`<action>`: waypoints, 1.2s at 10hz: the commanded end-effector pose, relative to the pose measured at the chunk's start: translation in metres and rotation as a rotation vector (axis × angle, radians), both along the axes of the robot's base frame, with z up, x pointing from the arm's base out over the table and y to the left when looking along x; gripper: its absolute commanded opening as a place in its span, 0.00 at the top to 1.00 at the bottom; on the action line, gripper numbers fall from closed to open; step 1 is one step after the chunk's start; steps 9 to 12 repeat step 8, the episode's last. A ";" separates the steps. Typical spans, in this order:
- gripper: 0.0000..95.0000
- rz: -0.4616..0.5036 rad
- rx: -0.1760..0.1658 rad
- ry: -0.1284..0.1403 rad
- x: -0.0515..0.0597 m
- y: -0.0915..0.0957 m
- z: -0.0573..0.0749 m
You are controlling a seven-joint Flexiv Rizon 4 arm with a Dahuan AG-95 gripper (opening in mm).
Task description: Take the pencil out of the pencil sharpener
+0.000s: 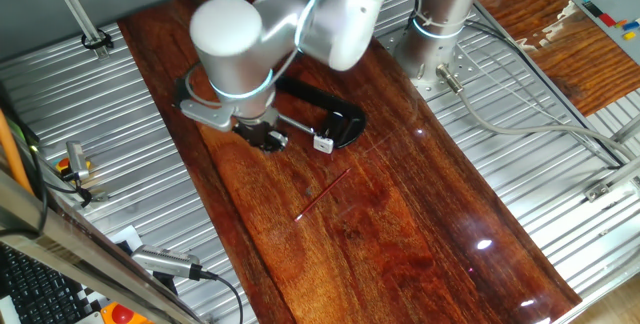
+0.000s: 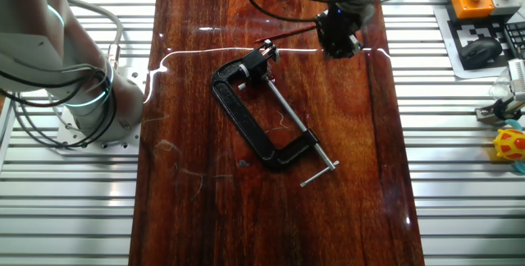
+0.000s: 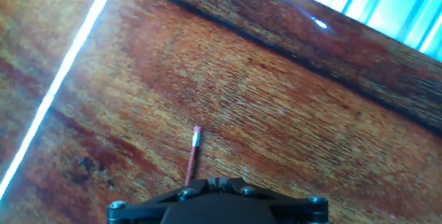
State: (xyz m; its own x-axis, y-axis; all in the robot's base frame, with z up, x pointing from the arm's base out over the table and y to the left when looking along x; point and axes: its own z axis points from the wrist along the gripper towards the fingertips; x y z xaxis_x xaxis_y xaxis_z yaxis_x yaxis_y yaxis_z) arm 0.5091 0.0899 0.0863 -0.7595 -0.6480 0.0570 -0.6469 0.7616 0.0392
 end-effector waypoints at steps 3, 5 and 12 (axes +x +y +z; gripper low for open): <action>1.00 -0.075 -0.001 -0.012 0.000 -0.012 0.004; 1.00 -0.022 0.005 -0.010 0.002 -0.048 0.008; 1.00 0.028 0.011 -0.006 0.000 -0.067 0.011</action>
